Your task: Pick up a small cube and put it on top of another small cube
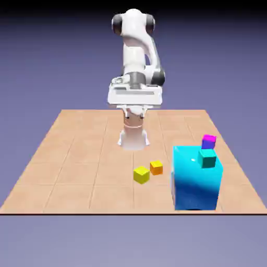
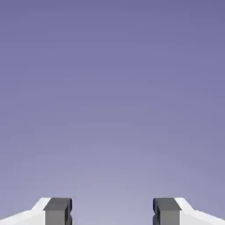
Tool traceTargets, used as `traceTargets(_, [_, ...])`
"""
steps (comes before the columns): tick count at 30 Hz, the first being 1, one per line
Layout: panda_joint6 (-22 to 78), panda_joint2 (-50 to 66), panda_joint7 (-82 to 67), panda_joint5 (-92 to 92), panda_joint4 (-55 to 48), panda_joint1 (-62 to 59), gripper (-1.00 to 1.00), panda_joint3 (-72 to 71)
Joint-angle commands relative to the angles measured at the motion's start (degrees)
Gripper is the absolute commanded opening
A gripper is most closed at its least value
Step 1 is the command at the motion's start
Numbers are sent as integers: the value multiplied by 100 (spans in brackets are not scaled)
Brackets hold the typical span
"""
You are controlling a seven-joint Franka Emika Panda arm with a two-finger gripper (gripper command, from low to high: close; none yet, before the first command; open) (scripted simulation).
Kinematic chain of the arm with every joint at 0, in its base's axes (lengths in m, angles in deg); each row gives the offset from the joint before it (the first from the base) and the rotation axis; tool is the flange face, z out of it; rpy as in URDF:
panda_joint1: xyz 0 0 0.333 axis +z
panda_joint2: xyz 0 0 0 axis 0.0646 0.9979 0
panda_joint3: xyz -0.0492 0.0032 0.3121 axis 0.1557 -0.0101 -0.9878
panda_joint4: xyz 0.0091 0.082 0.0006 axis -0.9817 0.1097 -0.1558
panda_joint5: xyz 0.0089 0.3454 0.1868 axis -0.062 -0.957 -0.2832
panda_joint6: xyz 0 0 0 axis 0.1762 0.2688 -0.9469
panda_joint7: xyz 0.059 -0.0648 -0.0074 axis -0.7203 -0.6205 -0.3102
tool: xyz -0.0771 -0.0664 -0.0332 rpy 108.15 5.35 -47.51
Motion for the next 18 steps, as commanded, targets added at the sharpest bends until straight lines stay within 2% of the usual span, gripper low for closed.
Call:
traceTargets(1, [185, 208, 34, -21, 30, 113, 0, -45])
traceTargets(13, [2371, 2663, 435, -265, 382, 1445, 0, -581])
traceTargets(18, [1563, 3493, 520, -139, 362, 1531, 0, -464])
